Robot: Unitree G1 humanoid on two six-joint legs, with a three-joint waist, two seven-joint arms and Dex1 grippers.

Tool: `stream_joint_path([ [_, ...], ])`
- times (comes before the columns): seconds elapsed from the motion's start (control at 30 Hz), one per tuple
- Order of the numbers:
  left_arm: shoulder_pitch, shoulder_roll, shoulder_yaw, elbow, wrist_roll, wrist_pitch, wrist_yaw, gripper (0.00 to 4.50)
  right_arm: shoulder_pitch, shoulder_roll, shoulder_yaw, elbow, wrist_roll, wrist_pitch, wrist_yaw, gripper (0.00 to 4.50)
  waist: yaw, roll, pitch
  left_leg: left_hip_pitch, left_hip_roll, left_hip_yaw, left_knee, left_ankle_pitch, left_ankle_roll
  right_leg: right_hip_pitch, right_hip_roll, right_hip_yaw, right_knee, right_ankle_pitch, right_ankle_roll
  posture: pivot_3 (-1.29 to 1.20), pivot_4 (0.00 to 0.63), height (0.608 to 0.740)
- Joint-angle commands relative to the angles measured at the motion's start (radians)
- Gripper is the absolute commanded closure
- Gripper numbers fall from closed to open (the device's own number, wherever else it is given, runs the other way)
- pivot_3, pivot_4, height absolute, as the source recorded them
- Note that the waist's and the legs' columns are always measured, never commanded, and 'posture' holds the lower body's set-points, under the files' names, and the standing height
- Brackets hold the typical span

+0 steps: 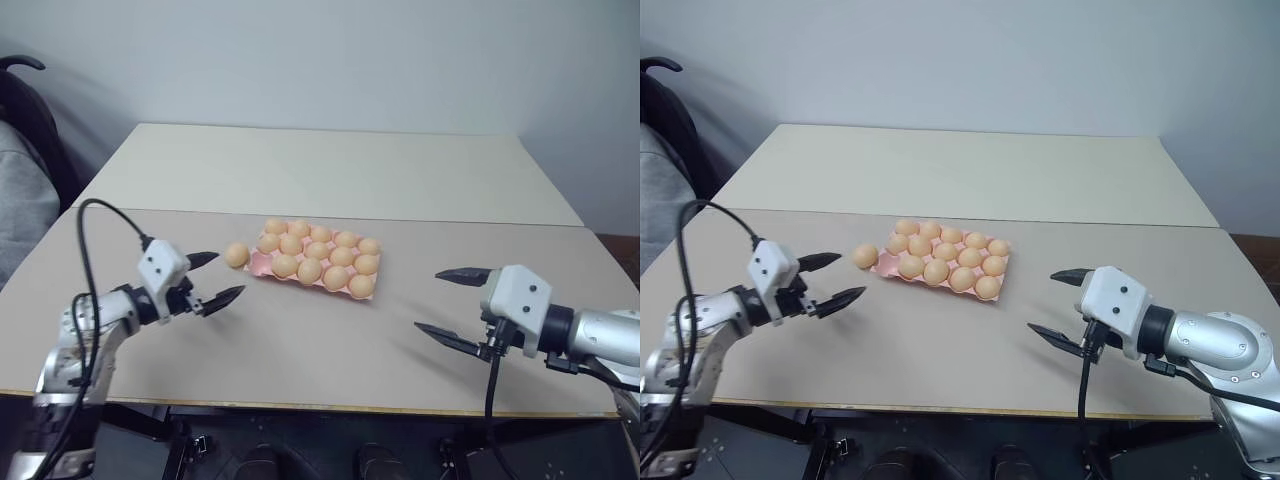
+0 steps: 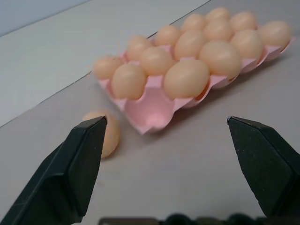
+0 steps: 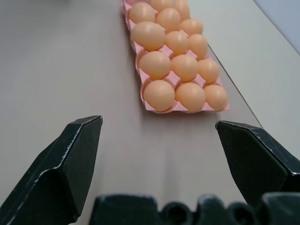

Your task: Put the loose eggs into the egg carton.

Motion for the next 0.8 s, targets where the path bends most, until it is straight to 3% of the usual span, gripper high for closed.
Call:
stream_joint_path([
  [0.03,0.047,0.03,0.053,-0.049,-0.012,0.002,0.004,0.05,-0.003,-0.016,-0.053,-0.029,0.035,-0.023,0.019,0.0,0.0,0.0,0.0,0.0,0.0,0.0,0.0,0.0,0.0,0.0,0.0,0.0,0.0,0.0,0.0,0.0,0.15,0.74],
  [0.4,0.011,0.024,0.044,0.024,0.025,-0.005,0.095,0.05,-0.009,-0.018,-0.032,-0.022,0.021,-0.026,0.01,0.0,0.002,0.0,0.0,-0.001,0.0,0.0,0.0,0.0,0.0,0.0,0.0,0.0,0.0,0.0,0.0,0.0,0.15,0.74],
  [0.6,-0.113,-0.027,-0.015,0.206,0.107,-0.05,0.181,0.05,0.001,-0.013,-0.029,-0.032,0.017,-0.023,-0.003,0.0,0.004,0.0,0.0,0.0,0.0,0.0,0.0,0.0,0.0,0.0,0.0,-0.001,0.0,0.0,0.0,0.0,0.15,0.74],
  [0.8,-0.223,-0.074,-0.082,0.399,0.152,-0.178,0.138,0.05,0.002,-0.011,-0.014,-0.036,0.004,-0.015,-0.023,0.0,0.003,0.0,0.0,-0.002,-0.001,0.0,0.0,0.0,0.0,-0.001,0.0,-0.001,0.0,0.0,0.0,0.0,0.15,0.74],
])
